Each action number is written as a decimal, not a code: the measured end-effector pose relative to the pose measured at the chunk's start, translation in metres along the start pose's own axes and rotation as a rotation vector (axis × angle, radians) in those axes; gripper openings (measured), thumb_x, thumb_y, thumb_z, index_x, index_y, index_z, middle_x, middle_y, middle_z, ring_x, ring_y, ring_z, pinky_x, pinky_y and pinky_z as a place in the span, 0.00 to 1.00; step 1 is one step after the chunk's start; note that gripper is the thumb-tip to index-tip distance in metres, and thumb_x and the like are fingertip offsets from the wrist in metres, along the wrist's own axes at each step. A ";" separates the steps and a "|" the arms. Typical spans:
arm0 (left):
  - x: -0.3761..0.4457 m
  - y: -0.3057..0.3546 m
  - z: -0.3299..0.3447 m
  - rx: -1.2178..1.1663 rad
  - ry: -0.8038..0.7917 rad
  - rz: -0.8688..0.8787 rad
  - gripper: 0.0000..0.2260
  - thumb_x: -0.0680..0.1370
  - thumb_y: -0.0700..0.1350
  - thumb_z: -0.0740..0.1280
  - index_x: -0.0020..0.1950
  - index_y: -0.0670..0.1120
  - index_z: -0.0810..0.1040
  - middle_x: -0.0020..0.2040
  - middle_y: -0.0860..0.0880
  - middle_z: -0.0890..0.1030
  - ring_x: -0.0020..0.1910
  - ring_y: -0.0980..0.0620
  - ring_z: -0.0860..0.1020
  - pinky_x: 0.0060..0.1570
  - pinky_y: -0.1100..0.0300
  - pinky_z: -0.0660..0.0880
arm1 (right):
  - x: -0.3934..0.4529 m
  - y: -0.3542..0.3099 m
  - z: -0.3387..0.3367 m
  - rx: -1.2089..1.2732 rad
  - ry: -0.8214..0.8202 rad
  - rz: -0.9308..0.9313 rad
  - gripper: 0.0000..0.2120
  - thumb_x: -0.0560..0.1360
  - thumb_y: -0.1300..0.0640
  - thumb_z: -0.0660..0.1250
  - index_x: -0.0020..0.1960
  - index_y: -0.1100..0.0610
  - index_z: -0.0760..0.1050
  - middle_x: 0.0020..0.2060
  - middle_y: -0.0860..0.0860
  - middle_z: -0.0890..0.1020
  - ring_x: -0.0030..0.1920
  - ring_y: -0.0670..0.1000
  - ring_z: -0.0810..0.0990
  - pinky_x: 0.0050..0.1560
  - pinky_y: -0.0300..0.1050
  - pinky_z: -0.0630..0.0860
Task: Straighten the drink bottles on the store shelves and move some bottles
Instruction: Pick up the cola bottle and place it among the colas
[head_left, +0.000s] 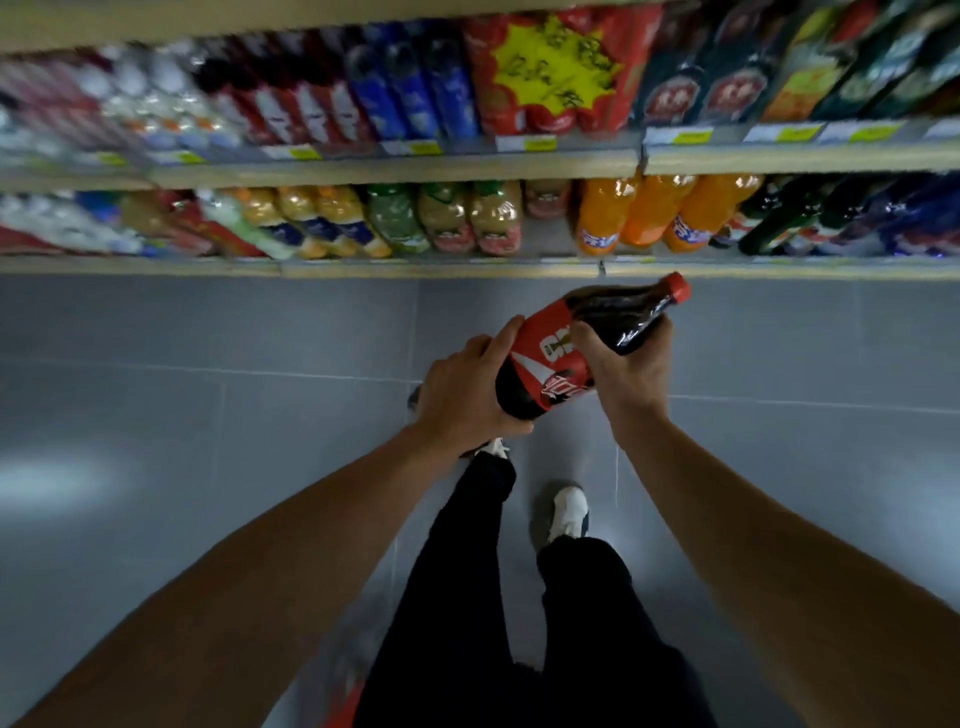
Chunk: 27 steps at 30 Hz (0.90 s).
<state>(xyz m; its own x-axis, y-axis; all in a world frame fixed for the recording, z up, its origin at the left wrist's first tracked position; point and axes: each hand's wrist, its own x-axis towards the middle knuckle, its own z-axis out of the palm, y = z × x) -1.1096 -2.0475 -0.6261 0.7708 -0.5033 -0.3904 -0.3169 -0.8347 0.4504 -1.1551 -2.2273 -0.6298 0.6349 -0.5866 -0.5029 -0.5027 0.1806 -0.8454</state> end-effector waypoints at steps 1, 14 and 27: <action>-0.020 0.000 -0.009 0.019 0.015 -0.013 0.54 0.60 0.63 0.77 0.79 0.57 0.51 0.63 0.46 0.75 0.56 0.44 0.79 0.54 0.43 0.78 | -0.018 -0.006 0.002 -0.013 -0.035 0.003 0.36 0.65 0.50 0.79 0.67 0.54 0.65 0.55 0.50 0.80 0.53 0.47 0.82 0.53 0.51 0.82; -0.265 -0.084 -0.083 0.055 0.326 -0.347 0.54 0.61 0.65 0.75 0.79 0.55 0.51 0.66 0.47 0.75 0.59 0.45 0.78 0.61 0.43 0.74 | -0.220 -0.050 0.123 -0.195 -0.443 -0.092 0.38 0.65 0.49 0.79 0.70 0.54 0.66 0.58 0.50 0.79 0.55 0.48 0.81 0.52 0.45 0.82; -0.462 -0.324 -0.134 -0.188 0.494 -0.632 0.54 0.61 0.64 0.77 0.79 0.57 0.50 0.68 0.48 0.73 0.62 0.45 0.77 0.64 0.42 0.73 | -0.423 -0.015 0.393 -0.391 -0.730 -0.205 0.42 0.64 0.47 0.79 0.72 0.52 0.63 0.62 0.51 0.77 0.58 0.52 0.80 0.56 0.53 0.81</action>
<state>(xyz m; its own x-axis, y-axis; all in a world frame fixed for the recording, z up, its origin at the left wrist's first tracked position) -1.2891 -1.5142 -0.4837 0.9409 0.2418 -0.2372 0.3223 -0.8544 0.4076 -1.1852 -1.6716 -0.4753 0.8871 0.1021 -0.4502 -0.4176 -0.2382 -0.8768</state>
